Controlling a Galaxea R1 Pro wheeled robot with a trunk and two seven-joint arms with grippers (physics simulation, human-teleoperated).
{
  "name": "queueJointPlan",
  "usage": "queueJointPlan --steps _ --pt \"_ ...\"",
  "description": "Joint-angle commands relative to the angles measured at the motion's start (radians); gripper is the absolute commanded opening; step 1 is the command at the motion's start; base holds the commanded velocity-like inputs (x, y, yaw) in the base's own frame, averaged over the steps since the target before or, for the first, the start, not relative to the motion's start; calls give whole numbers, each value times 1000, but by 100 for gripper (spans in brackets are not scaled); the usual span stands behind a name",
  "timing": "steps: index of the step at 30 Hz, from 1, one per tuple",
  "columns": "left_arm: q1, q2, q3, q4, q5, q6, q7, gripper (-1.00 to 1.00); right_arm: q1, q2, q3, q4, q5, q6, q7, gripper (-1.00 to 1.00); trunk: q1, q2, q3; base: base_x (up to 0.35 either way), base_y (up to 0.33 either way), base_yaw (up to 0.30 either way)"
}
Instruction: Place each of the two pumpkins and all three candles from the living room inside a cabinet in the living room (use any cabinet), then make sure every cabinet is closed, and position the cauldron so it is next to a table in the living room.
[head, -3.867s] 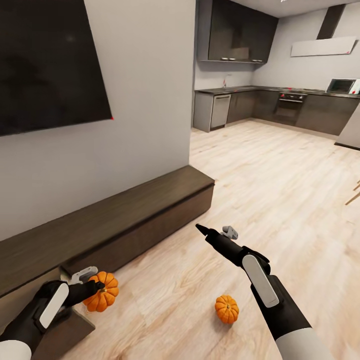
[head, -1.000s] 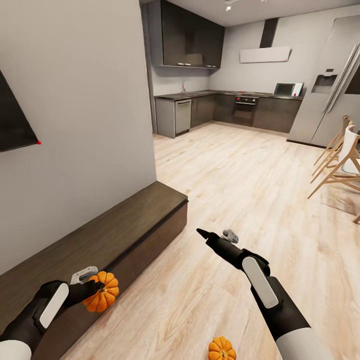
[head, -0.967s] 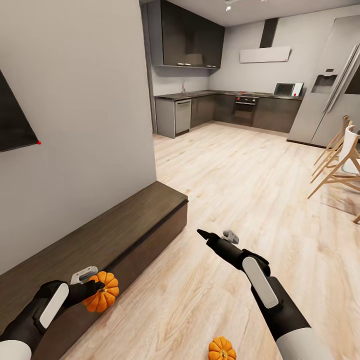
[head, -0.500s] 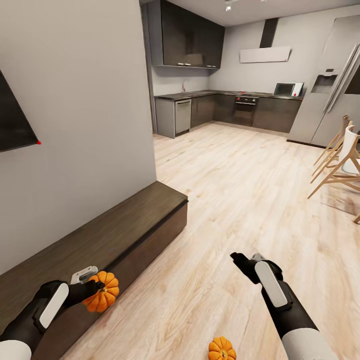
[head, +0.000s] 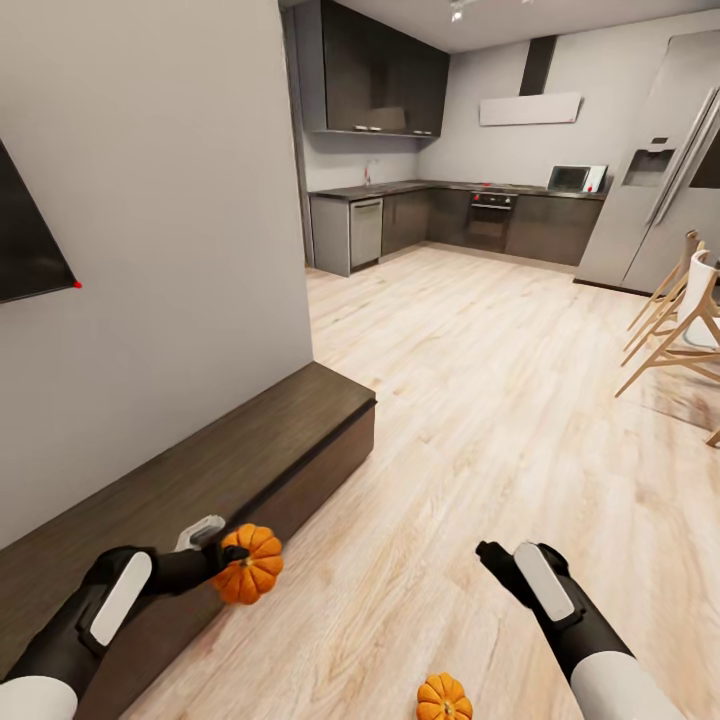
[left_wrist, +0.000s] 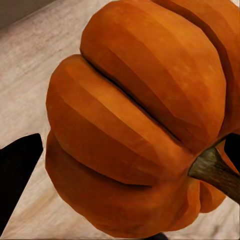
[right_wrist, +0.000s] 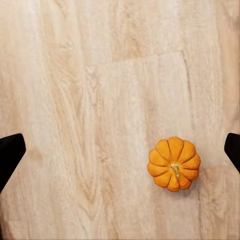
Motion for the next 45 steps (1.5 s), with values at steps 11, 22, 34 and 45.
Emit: queueJointPlan --steps 11,22,34,45 --pt "0 -1 1 -7 -10 63 -93 -100 17 -59 9 90 0 -10 248 100 42 -78 -35 0 0 0" --pt "0 -5 -31 4 -7 96 -94 -100 19 -59 12 215 33 -46 321 100 84 -155 -70 0 0 0" --pt "0 -39 -74 5 -5 98 -94 -100 19 -62 8 371 62 -39 611 100 130 -239 -107 0 0 0" --pt "0 -42 -83 5 -3 98 -94 -100 19 -66 9 389 63 -52 636 100 172 -316 -142 0 0 0"
